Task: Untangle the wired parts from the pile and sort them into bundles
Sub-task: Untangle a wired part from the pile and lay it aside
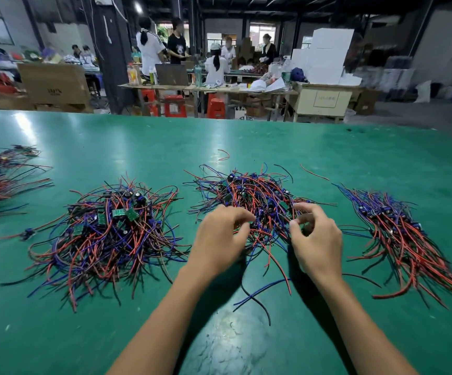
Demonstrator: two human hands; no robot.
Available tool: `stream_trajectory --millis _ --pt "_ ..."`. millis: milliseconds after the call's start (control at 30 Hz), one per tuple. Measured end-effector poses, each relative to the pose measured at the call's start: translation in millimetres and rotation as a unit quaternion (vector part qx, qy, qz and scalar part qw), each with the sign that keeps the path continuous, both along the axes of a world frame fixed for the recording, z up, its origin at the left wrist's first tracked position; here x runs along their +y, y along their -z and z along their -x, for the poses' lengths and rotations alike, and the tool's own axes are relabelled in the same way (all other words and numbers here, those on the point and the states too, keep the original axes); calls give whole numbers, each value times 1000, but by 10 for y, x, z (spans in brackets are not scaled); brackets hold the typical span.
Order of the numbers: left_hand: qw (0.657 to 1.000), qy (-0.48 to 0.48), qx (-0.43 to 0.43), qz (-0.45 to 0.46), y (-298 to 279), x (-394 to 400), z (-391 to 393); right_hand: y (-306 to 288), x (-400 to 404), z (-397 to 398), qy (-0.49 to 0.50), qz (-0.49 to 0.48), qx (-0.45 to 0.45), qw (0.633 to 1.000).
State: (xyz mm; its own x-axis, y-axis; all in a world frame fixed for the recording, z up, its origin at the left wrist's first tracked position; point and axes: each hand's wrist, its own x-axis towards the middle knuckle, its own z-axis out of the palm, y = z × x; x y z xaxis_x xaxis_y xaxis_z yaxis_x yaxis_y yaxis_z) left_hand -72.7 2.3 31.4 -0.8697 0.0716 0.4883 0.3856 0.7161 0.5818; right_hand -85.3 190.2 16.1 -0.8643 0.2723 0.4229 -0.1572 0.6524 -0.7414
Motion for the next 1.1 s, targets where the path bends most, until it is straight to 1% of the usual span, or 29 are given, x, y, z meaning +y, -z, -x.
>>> stream_trajectory --millis 133,167,233,267,300,333,367,400,433,500,533,600,700,767,833,867,900,933,967,1000,1033,1067,1100 --pt "998 25 -54 -9 74 108 0 -16 -23 -12 -2 57 55 997" --pt "997 26 -63 -25 74 125 6 -18 -29 -18 -8 73 64 995" --pt "991 33 -94 -94 57 172 10 -28 -64 -29 -43 115 83 989" --pt "981 40 -123 -144 42 205 8 -33 -89 -39 -65 126 100 985" --pt "965 50 -159 -204 20 237 5 -34 -118 -52 -85 120 126 981" --pt "941 59 -198 -270 -1 264 2 -32 -150 -69 -106 99 155 977" --pt "909 73 -233 -337 -26 287 -8 -19 -182 -88 -130 71 181 972" --pt "880 86 -253 -393 -43 296 -18 -1 -215 -115 -159 39 199 966" --pt "862 94 -256 -428 -60 286 -25 21 -250 -145 -189 9 210 959" --pt "849 94 -246 -459 -96 223 -30 50 -330 -200 -231 -29 224 946" --pt "842 91 -246 -470 -117 177 -26 51 -367 -218 -234 -25 230 944" --pt "821 92 -265 -497 -168 87 -8 31 -406 -245 -209 21 231 950" --pt "782 108 -299 -536 -238 -27 17 1 -393 -217 -149 75 173 971" --pt "770 122 -312 -544 -254 -75 18 16 -378 -177 -128 99 130 978" --pt "777 126 -311 -533 -256 -82 8 35 -354 -141 -112 98 104 983" --pt "784 124 -295 -533 -260 -78 9 39 -340 -121 -102 84 94 987" --pt "799 116 -261 -530 -271 -79 6 48 -314 -106 -87 60 85 991" --pt "833 92 -205 -505 -276 -103 15 51 -280 -89 -68 28 78 994" --pt "886 42 -128 -445 -282 -156 26 49 -240 -74 -47 -10 70 996" --pt "935 -29 -38 -351 -293 -234 34 48 -199 -60 -25 -48 59 997" --pt "960 -110 47 -251 -299 -333 34 49 -155 -45 -3 -84 38 996" --pt "958 -194 114 -177 -297 -453 32 57 -114 -29 21 -119 4 993" --pt "942 -269 147 -138 -296 -576 21 65 -82 -18 42 -149 -38 987"
